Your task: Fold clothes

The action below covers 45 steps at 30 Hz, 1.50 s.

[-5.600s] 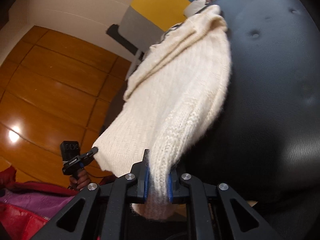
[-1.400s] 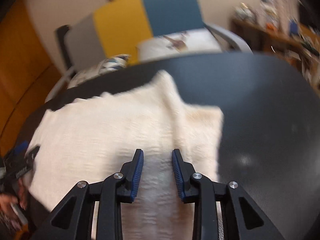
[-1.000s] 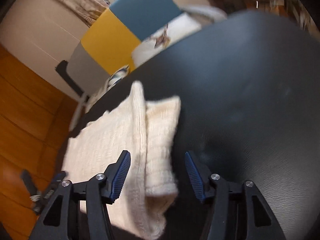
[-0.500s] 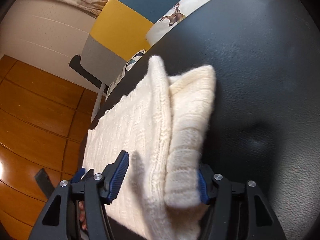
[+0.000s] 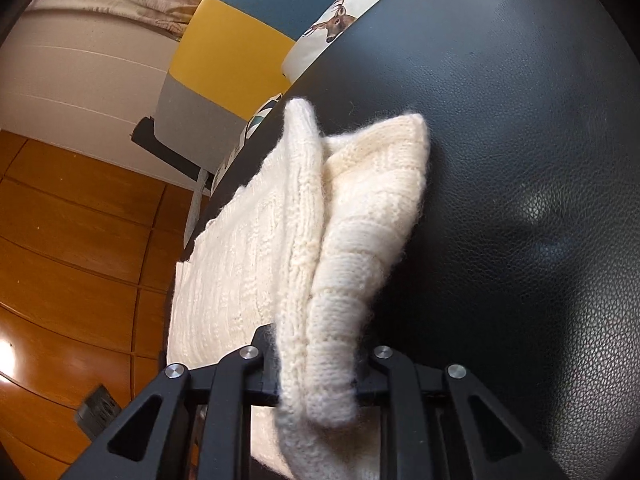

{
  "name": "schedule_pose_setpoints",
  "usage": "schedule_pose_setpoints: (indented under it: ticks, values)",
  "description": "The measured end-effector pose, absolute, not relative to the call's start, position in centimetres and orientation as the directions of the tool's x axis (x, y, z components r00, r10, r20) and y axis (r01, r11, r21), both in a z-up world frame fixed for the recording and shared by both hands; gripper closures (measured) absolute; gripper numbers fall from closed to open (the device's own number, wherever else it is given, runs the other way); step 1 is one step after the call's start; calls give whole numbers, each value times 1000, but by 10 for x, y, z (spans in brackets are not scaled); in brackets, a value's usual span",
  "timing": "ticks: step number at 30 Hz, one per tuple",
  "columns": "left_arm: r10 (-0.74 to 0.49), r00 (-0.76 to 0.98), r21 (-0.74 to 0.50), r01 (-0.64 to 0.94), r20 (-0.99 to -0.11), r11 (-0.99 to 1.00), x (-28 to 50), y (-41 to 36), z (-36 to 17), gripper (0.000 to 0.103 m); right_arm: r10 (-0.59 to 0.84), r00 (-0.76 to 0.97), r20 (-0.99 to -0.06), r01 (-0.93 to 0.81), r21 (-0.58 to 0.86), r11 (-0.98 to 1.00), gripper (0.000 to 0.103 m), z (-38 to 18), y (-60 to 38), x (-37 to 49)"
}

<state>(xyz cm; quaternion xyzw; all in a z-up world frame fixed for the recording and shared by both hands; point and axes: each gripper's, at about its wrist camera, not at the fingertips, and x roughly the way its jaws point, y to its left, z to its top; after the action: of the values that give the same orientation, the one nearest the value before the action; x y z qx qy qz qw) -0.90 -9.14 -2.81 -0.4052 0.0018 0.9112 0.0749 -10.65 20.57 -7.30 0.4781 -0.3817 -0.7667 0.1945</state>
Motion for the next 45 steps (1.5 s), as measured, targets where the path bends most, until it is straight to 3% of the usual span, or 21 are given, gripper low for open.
schedule_pose_setpoints:
  ticks: [3, 8, 13, 16, 21, 24, 29, 34, 39, 45]
  values:
    - [132, -665, -28, -165, -735, -986, -9, -88, -32, 82, -673, -469, -572, -79, 786, -613, 84, -70, 204, -107]
    - [157, -662, -51, -176, -733, -983, -9, -92, -34, 83, -735, -482, -477, -92, 862, -499, 86, -49, 208, -104]
    - [181, -661, -66, -196, -728, -978, -8, -99, -30, 83, -747, -468, -472, -26, 852, -522, 86, 4, 186, -106]
    - [241, -659, -141, -202, -713, -969, -7, -121, -12, 85, -747, -466, -474, -15, 848, -529, 86, 29, 174, -109]
    - [84, -754, -92, -32, -652, -995, -11, -216, 15, 84, -746, -467, -475, 3, 842, -539, 86, 66, 153, -116]
    - [18, -696, -72, 49, -718, -996, -25, -269, -2, 84, -732, -462, -501, 34, 815, -578, 86, 88, 131, -121]
    - [103, -679, -139, -1, -727, -990, -25, -294, -25, 84, -700, -439, -563, 98, 744, -661, 86, 123, 81, -132]
    - [207, -682, -307, 27, -701, -951, -22, -313, -35, 84, -672, -373, -640, 218, 643, -734, 86, 139, -13, -139]
    - [245, -680, -363, 34, -692, -931, -17, -322, -33, 84, -636, -295, -713, 300, 563, -770, 86, 118, -109, -150]
    - [174, -714, -346, 101, -678, -933, 7, -342, -27, 84, -590, -214, -779, 290, 526, -799, 86, 56, -173, -147]
